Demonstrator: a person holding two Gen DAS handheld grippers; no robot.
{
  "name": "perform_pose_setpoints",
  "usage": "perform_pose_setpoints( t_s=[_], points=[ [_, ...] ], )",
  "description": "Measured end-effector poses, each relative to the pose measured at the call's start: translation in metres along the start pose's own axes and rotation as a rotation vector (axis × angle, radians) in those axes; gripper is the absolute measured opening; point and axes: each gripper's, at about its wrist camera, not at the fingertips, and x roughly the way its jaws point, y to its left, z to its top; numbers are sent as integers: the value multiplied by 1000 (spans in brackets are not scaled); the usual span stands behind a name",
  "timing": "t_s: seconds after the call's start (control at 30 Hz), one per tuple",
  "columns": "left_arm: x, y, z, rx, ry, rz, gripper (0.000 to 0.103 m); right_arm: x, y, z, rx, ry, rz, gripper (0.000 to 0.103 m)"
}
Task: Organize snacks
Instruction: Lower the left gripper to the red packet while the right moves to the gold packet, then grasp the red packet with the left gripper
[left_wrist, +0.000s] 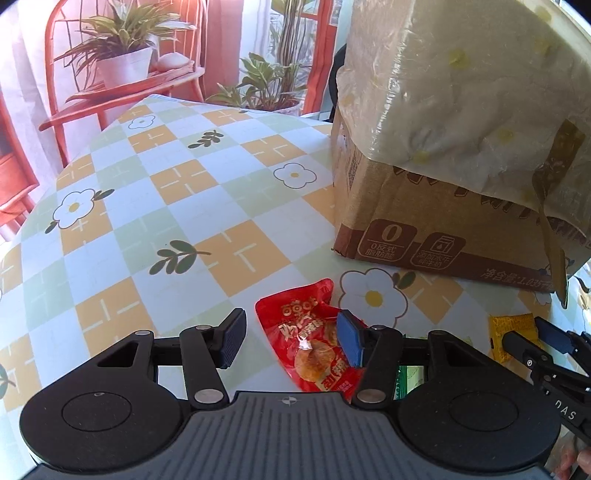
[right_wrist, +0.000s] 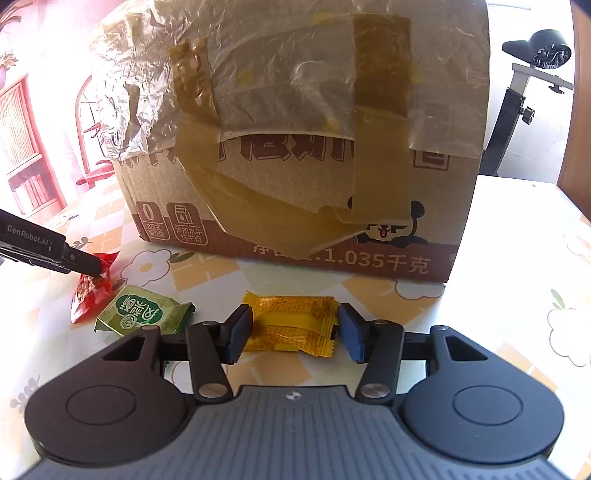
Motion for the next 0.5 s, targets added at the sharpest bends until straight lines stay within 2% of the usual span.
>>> perform_pose_setpoints(
  t_s=[0.07,0.27,0.37,0.5],
  points=[
    [-3,-2,0,-20,-6,-3,58,-1,-1,0,1,-1,2,54],
    [5,-14,-7,-76,4,86,58,-2,-2,-1,11,-4,16,54],
    [8,-16,-9,-108,-9,123,63,-3,-3,-1,14,-5,18,54],
    [7,-26,-19,-74,-41,157,65,-3,-3,-1,13,-5,18,54]
  ],
)
